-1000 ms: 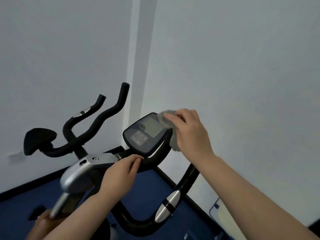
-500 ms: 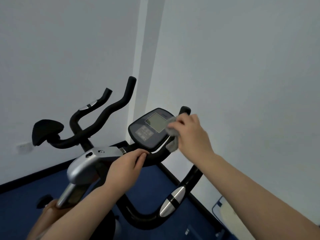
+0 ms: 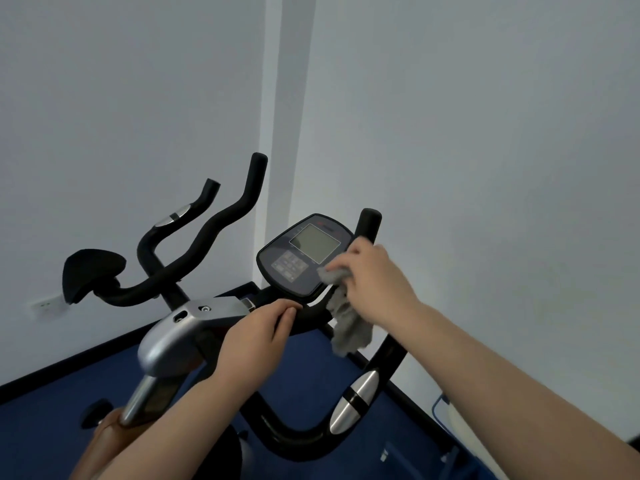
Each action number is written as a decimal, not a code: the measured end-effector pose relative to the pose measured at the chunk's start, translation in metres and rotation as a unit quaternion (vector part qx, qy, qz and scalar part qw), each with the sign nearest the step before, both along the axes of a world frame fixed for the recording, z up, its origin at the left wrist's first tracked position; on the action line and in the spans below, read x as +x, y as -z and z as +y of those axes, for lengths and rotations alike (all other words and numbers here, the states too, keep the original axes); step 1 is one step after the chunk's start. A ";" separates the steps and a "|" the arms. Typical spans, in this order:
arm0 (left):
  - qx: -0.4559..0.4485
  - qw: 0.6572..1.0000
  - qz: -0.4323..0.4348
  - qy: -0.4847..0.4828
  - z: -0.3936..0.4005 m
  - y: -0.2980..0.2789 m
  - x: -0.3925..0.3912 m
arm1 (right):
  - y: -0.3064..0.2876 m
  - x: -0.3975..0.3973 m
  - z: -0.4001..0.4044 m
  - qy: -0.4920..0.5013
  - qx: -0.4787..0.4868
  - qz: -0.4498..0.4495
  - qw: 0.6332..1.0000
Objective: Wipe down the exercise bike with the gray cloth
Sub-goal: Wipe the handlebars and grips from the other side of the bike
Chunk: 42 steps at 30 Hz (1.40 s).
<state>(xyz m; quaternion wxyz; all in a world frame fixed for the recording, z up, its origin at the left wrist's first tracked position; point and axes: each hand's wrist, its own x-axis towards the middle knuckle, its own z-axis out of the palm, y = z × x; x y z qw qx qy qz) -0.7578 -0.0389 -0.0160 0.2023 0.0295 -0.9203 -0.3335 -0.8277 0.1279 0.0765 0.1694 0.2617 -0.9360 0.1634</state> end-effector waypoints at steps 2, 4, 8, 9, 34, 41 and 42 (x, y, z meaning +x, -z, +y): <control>0.002 1.000 0.000 0.000 0.000 -0.001 0.000 | -0.011 -0.004 0.005 0.019 -0.016 0.051 0.998; 0.006 1.000 0.001 -0.001 -0.001 -0.001 0.001 | -0.009 0.000 0.006 0.038 -0.006 0.059 0.998; 0.025 0.999 -0.016 0.019 -0.003 -0.004 0.001 | 0.032 0.028 -0.009 0.064 -0.025 -0.007 0.998; 0.038 0.998 -0.030 0.031 -0.005 -0.005 0.000 | 0.040 0.034 -0.013 0.059 -0.067 -0.017 0.996; 0.317 0.899 -0.022 0.302 -0.037 -0.035 0.011 | 0.024 0.088 -0.005 -0.121 -0.371 -0.366 0.845; 0.262 0.919 -0.027 0.293 -0.044 -0.056 0.009 | 0.017 0.077 0.003 -0.086 -0.306 -0.417 0.852; 0.259 0.916 -0.027 0.307 -0.043 -0.060 0.009 | 0.014 0.076 0.003 -0.088 -0.302 -0.416 0.853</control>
